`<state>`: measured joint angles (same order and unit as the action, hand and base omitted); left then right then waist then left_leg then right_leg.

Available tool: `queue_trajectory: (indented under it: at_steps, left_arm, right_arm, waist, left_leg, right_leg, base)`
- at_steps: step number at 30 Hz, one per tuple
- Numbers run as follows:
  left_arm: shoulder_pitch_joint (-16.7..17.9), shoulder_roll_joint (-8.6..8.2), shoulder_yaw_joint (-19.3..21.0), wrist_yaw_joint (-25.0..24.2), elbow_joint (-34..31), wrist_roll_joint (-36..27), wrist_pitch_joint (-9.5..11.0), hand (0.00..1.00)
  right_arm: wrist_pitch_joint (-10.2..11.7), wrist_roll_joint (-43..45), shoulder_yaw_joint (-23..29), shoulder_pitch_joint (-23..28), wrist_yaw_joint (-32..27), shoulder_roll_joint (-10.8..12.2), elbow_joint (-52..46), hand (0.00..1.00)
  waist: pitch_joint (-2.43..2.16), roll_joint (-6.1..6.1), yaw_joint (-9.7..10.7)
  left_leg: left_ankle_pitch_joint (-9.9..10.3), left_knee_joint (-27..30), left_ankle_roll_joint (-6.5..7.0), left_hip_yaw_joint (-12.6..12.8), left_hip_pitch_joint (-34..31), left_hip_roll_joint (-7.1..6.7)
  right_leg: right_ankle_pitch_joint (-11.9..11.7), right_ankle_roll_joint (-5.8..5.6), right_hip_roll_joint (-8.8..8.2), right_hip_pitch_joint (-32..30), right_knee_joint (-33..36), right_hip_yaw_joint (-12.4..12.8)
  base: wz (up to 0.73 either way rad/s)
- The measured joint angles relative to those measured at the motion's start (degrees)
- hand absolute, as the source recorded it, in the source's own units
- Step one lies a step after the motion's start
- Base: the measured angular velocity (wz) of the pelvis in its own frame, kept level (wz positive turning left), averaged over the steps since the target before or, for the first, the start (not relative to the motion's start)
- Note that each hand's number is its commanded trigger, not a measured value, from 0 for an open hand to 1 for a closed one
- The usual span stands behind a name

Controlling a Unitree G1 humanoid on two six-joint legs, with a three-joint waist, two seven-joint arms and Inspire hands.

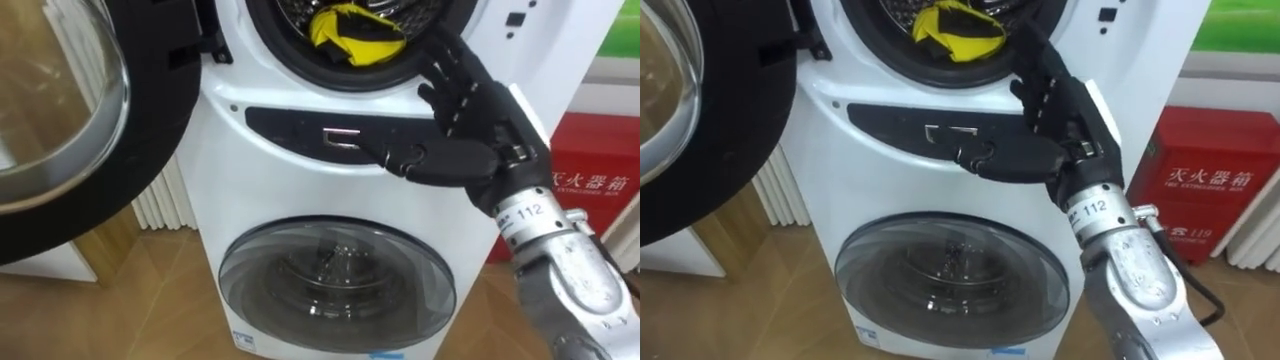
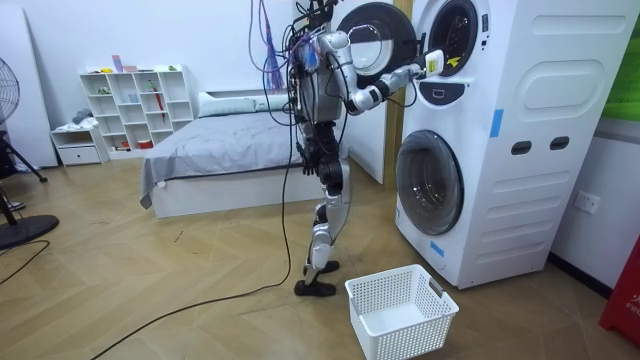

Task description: Pick clothes from washing machine

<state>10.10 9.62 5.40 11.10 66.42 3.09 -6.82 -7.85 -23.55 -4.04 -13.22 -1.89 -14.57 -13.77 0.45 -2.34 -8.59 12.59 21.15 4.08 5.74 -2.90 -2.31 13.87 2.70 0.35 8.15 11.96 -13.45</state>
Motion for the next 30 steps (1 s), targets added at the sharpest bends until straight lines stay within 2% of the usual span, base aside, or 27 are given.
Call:
queue_trajectory:
  at_steps: [3,4,5,6,7,8,9,10,12,13,14,15,16,17,18,19,20,21,22,23,24,25,26,27,28,29,30]
  left_arm:
    - [1.5,-0.26,-0.1,-0.2,0.1,0.3,-0.7,0.00]
    - [1.8,-0.27,-0.1,-0.2,0.1,0.1,-0.8,0.00]
    - [2.3,-0.33,0.0,-0.3,0.1,-0.1,-1.0,0.00]
    - [2.2,-0.51,-0.1,-0.4,0.0,-0.1,-1.5,0.00]
    - [2.6,-0.52,-0.1,-0.4,0.1,-0.1,-1.6,0.00]
    - [3.1,-0.38,0.0,-0.4,-0.1,-0.1,-1.7,0.00]
    - [3.3,-0.26,0.0,-0.4,-0.6,-0.1,-1.8,0.00]
    - [3.4,-0.27,-0.1,-0.4,-1.0,-0.2,-1.8,0.00]
    - [4.2,-0.31,-0.1,-0.6,-1.2,-0.2,-1.8,0.00]
    - [4.5,-0.31,0.0,-0.7,-1.2,-0.1,-1.8,0.00]
    - [4.7,-0.18,0.0,-0.7,-1.2,-0.2,-1.7,0.00]
    - [4.4,-0.08,-0.1,-0.9,-1.2,-0.2,-1.4,0.00]
    - [4.2,-0.02,0.0,-1.2,-1.2,-0.2,-1.3,0.00]
    - [3.8,-0.09,-0.1,-1.8,-1.2,-0.1,-1.2,0.00]
    - [3.7,-0.17,-0.1,-1.8,-1.2,-0.1,-1.2,0.00]
    - [3.4,-0.16,0.0,-1.8,-1.2,-0.1,-1.2,0.00]
    - [2.5,0.29,0.1,-1.7,-1.3,-0.2,-1.1,0.00]
    - [1.4,1.08,0.0,-1.2,-1.3,-0.4,-0.9,0.00]
    - [1.0,1.46,0.0,-0.9,-1.3,-0.6,-0.8,0.00]
    - [-0.3,1.96,0.0,0.0,-1.4,-1.2,-0.8,0.00]
    - [-0.9,2.07,0.0,0.5,-1.4,-1.2,-0.8,0.00]
    - [-1.8,2.05,0.0,1.1,-2.7,-1.3,-0.8,0.00]
    - [-2.9,2.07,-0.1,1.5,-3.8,-1.3,-0.5,0.00]
    - [-3.8,2.07,-0.2,2.1,-4.2,-1.3,-0.1,0.00]
    - [-4.2,2.16,-0.8,2.3,-4.9,-1.3,0.0,0.00]
    - [-4.8,2.42,-1.3,2.5,-6.1,-1.3,0.5,0.00]
    - [-5.6,2.34,-1.5,2.4,-6.4,-1.2,1.0,0.00]
  right_arm:
    - [0.7,-0.4,-0.5,-0.5,-0.2,0.1,3.4,0.00]
    - [0.7,-0.4,-0.6,-0.5,-0.2,0.3,3.8,0.00]
    - [0.7,-0.4,-1.0,-0.5,-0.6,0.3,4.1,0.00]
    - [0.8,-0.4,-1.4,-0.5,-1.1,0.6,4.5,0.00]
    - [0.8,-0.2,-1.7,-0.5,-1.2,0.9,4.8,0.00]
    - [0.8,-0.2,-1.9,-0.5,-1.2,1.0,5.6,0.00]
    - [0.7,-0.8,-1.9,-0.5,-1.2,1.0,6.2,0.00]
    - [0.7,-1.0,-1.8,-0.6,-1.4,1.0,6.2,0.00]
    - [0.5,-1.1,-2.1,-1.6,-1.5,1.1,6.2,0.00]
    - [0.5,-1.3,-2.1,-1.7,-1.5,1.1,6.1,0.00]
    - [0.6,-1.7,-2.0,-1.8,-1.7,1.1,5.8,0.00]
    - [0.6,-1.8,-2.0,-1.8,-1.9,1.1,5.2,0.00]
    - [0.6,-1.8,-2.0,-1.8,-2.0,1.2,4.9,0.00]
    - [1.2,-1.7,-1.9,-0.8,-2.3,1.1,3.4,0.00]
    - [2.1,-1.9,-1.3,0.1,-2.6,0.9,2.6,0.00]
    - [2.4,-1.7,-1.1,0.1,-2.7,0.6,2.6,0.00]
    - [2.9,-1.1,-1.0,0.1,-2.9,0.4,2.5,0.00]
    - [2.9,-0.7,-1.1,0.1,-3.5,0.5,2.5,0.00]
    - [2.9,-0.5,-1.3,0.3,-3.5,0.5,2.4,0.00]
    - [3.6,0.3,-1.7,1.7,-3.1,0.2,1.7,0.00]
    - [4.3,0.5,-1.8,2.4,-2.7,0.2,1.7,0.00]
    - [5.8,0.5,-1.8,3.9,-1.9,0.2,1.8,0.00]
    - [6.9,0.5,-1.6,5.4,-1.6,0.2,1.8,0.00]
    - [7.6,0.5,-1.0,6.9,-1.1,0.2,1.8,0.00]
    - [7.8,0.5,-1.0,7.4,-0.8,0.2,1.8,0.00]
    - [7.7,0.7,-1.1,7.5,0.0,0.2,1.9,0.00]
    - [6.9,1.0,-1.0,7.6,0.6,0.1,1.9,0.00]
  waist:
    - [0.29,0.34,-0.1]
    - [0.31,0.33,-0.2]
    - [0.37,0.04,-0.6]
    - [0.44,0.07,-0.8]
    - [0.34,-0.17,-0.9]
    - [0.25,-0.96,-1.0]
    - [0.28,-1.59,-1.1]
    - [0.11,-2.05,-1.6]
    - [0.13,-2.59,-2.8]
    - [-0.09,-2.71,-2.8]
    - [-0.51,-3.14,-2.5]
    - [-0.67,-3.58,-2.1]
    - [-0.60,-3.87,-1.8]
    - [-0.57,-3.98,-0.7]
    - [-0.52,-3.75,0.3]
    - [-0.32,-3.26,0.6]
    - [-0.31,-2.59,1.1]
    - [-0.25,-2.63,2.0]
    - [-0.04,-2.99,2.6]
    - [-0.05,-2.81,3.9]
    - [0.04,-2.83,4.5]
    - [0.18,-2.36,4.7]
    - [0.16,-1.45,5.1]
    - [-0.22,-0.15,5.3]
    - [-0.04,0.13,5.5]
    - [0.04,-0.05,5.5]
    - [0.17,0.20,5.7]
  left_leg:
    - [2.1,7.4,-0.53,0.0,-3.6,1.60]
    - [2.3,8.2,-0.61,0.0,-4.1,1.69]
    - [2.4,9.4,-0.85,0.0,-5.6,1.60]
    - [2.3,10.9,-1.18,-0.3,-6.8,1.67]
    - [2.3,11.3,-1.84,-0.5,-7.4,1.65]
    - [1.6,9.5,-3.09,-1.5,-8.9,1.77]
    - [0.5,6.4,-4.86,-1.8,-11.6,2.59]
    - [-0.3,4.6,-5.55,-1.9,-12.8,2.90]
    - [-6.9,-2.8,-6.69,-2.7,-14.9,4.40]
    - [-8.9,-4.0,-6.54,-2.6,-14.9,4.66]
    - [-12.2,-4.5,-5.52,-1.9,-14.6,4.20]
    - [-13.4,-3.5,-3.80,-1.7,-14.6,3.17]
    - [-12.4,-2.6,-3.10,-1.6,-14.7,2.28]
    - [-11.0,-0.3,-2.28,-0.9,-14.9,0.94]
    - [-8.9,1.6,-1.53,0.2,-14.7,0.07]
    - [-7.7,2.4,-1.30,0.5,-14.6,-0.30]
    - [-5.9,3.3,-0.65,1.6,-13.8,-0.67]
    - [-4.8,2.9,0.08,2.7,-11.9,-1.83]
    - [-4.4,2.6,0.46,3.4,-11.1,-2.65]
    - [-3.6,2.5,1.29,3.9,-9.2,-3.56]
    - [-3.0,2.5,1.61,4.2,-8.4,-3.81]
    - [-1.9,2.3,2.19,4.6,-6.6,-4.01]
    - [-0.9,1.6,2.59,4.1,-4.7,-3.96]
    - [-0.5,0.4,3.04,3.0,-2.7,-3.89]
    - [-0.4,-0.5,3.27,2.7,-1.9,-3.77]
    - [-0.8,-2.1,3.52,2.6,-0.8,-3.48]
    - [-1.1,-3.0,3.66,2.0,-0.2,-3.08]
  right_leg:
    - [1.0,1.10,0.89,-0.7,1.9,-0.1]
    - [1.4,1.51,0.91,-0.9,2.2,0.0]
    - [2.6,2.51,0.73,-1.5,2.6,0.2]
    - [3.0,2.73,0.58,-2.1,3.1,0.4]
    - [3.4,3.11,0.49,-2.2,3.1,0.9]
    - [3.8,2.81,0.30,-2.2,3.2,1.5]
    - [4.4,2.03,-0.22,-2.3,3.4,1.6]
    - [4.7,1.80,-0.35,-2.2,3.5,1.8]
    - [5.6,1.19,-1.15,-0.8,3.5,3.1]
    - [6.0,0.74,-1.46,-0.3,3.5,3.1]
    - [6.9,-0.50,-2.20,0.2,3.5,3.1]
    - [7.5,-1.47,-3.10,0.6,3.4,2.9]
    - [7.7,-1.92,-3.94,1.1,3.3,2.7]
    - [8.1,-3.00,-5.55,1.9,3.0,2.7]
    - [8.8,-4.17,-7.16,2.1,5.1,3.2]
    - [9.0,-4.61,-7.79,1.8,6.9,3.5]
    - [9.4,-5.33,-9.36,0.8,11.9,3.7]
    - [9.3,-5.68,-11.35,-0.9,18.7,3.7]
    - [8.8,-6.32,-12.45,-2.0,22.4,3.9]
    - [6.9,-7.16,-14.35,-3.9,28.7,4.4]
    - [5.6,-7.08,-14.75,-4.7,31.1,5.0]
    - [2.1,-6.72,-15.26,-6.1,35.1,6.0]
    - [-1.6,-6.19,-15.05,-6.5,37.1,6.5]
    - [-4.2,-5.83,-14.38,-7.2,38.6,7.5]
    - [-3.3,-5.75,-13.75,-7.9,38.6,7.7]
    - [0.9,-5.46,-11.83,-10.6,38.4,7.9]
    - [3.9,-4.87,-9.26,-13.1,35.6,7.6]
  base:
    - [0.01]
    - [0.00]
    - [0.03]
    - [0.00]
    - [0.07]
    - [0.13]
    - [0.16]
    - [0.04]
    - [-0.17]
    - [-0.09]
    - [0.00]
    - [0.06]
    - [0.12]
    - [0.00]
    - [-0.12]
    - [-0.35]
    - [-0.31]
    - [-0.22]
    - [-0.07]
    - [0.00]
    - [-0.12]
    - [-0.25]
    - [-0.36]
    - [-0.29]
    - [-0.42]
    - [-0.47]
    - [-0.45]
